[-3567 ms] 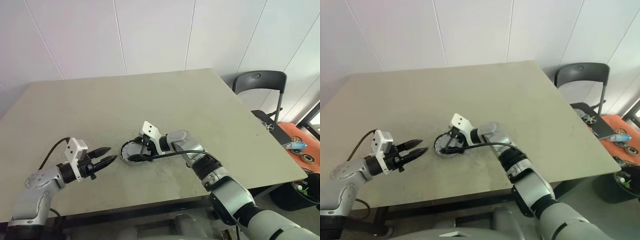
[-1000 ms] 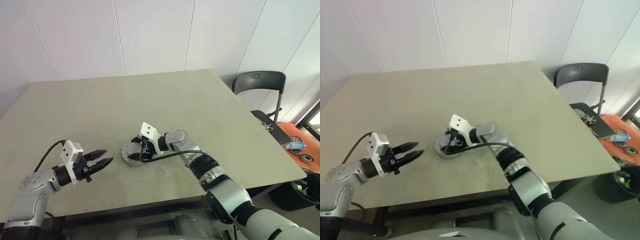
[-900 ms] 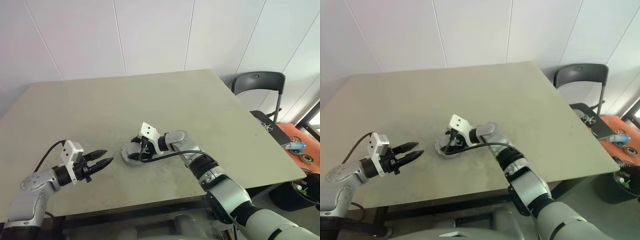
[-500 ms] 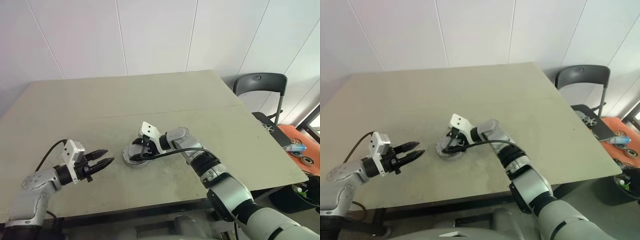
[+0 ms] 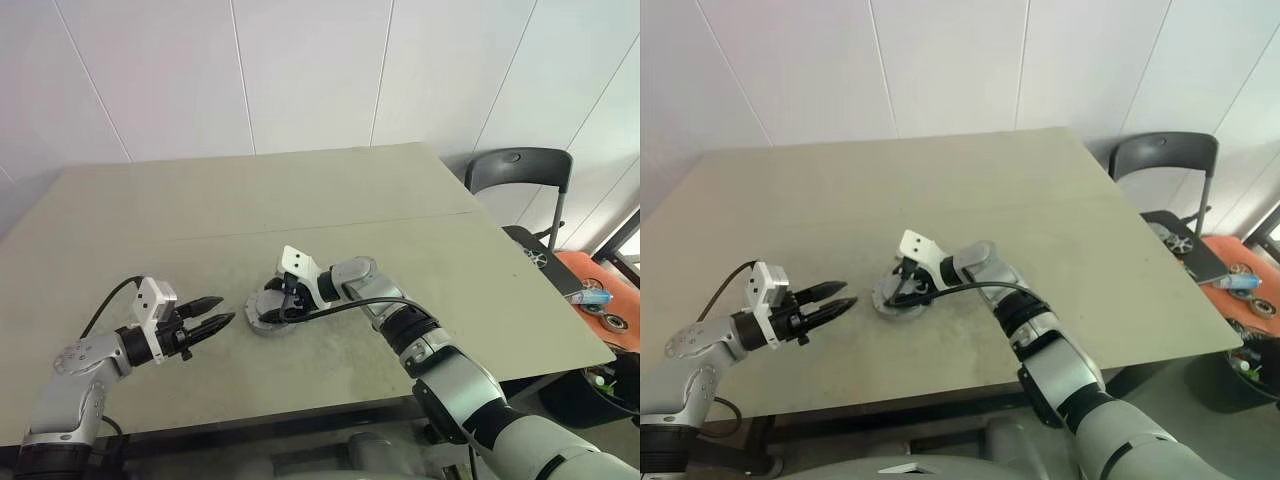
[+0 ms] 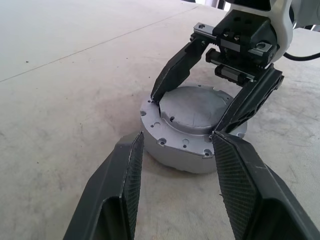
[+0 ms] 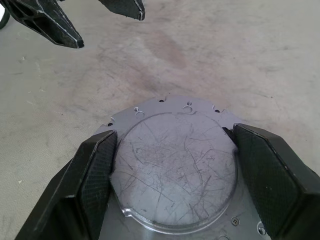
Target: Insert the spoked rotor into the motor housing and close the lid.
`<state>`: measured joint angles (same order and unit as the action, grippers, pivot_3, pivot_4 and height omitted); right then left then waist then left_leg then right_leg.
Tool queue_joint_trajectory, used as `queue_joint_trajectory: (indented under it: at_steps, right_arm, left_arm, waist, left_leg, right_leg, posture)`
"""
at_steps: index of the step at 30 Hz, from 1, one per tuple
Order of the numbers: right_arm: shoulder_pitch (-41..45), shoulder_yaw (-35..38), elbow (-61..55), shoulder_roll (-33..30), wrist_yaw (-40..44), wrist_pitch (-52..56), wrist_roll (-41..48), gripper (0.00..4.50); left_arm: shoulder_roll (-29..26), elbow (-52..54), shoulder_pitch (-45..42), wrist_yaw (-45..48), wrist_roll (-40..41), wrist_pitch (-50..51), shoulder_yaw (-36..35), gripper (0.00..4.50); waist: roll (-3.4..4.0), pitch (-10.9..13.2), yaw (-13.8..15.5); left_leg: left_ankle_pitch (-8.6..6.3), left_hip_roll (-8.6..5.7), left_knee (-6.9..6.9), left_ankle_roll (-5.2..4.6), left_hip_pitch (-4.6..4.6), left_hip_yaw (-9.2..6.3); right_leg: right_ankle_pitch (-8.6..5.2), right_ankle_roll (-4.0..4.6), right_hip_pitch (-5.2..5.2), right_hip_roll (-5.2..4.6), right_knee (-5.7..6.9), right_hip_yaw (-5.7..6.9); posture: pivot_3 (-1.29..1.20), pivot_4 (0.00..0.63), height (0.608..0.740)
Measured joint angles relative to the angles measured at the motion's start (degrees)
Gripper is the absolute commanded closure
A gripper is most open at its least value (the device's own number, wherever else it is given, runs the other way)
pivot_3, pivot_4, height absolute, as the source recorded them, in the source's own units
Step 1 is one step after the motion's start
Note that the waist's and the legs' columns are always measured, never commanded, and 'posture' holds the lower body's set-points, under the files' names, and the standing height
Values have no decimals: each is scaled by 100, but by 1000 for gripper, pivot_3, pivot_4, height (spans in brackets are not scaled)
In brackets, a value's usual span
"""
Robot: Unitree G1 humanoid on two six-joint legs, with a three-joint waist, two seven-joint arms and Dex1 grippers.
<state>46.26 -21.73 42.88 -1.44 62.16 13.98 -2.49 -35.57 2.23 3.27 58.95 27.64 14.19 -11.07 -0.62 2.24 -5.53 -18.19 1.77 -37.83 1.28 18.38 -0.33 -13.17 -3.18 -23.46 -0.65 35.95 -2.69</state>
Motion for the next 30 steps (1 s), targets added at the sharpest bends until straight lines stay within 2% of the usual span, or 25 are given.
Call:
queue_joint_trajectory:
  at_steps: [18,23,26,30]
  right_arm:
    - [-57,7,86,20,-91,-334,-7,1105]
    - [-57,8,82,11,-90,-331,-9,1105]
    - [-56,6,81,16,-93,-330,-10,1105]
    - [-55,1,73,20,-76,-330,-10,1105]
  left_arm:
    - [-23,246,-64,-63,13,228,69,2181]
    - [114,171,-372,-183,-79,260,283,2181]
    - [401,-127,-791,-498,-207,298,398,2181]
    - [606,-240,-1048,-670,-217,307,446,3111]
  waist:
    - [-1,-1,-5]
    - [-2,-1,-1]
    - [-6,-5,-1]
    - [-13,-10,-5]
  left_leg:
    - [-1,0,16,-2,-11,-2]
    - [-1,-1,16,-2,-11,-2]
    - [-1,-3,15,-2,-10,-2]
    - [-1,-3,17,-2,-8,-2]
  right_leg:
    - [-5,5,2,0,2,-1]
    - [-5,4,5,0,1,-1]
    - [-3,2,6,1,2,-1]
    - [-2,1,5,1,2,-1]
  posture:
    - [0,0,740]
    - [0,0,740]
    - [0,0,740]
    - [0,0,740]
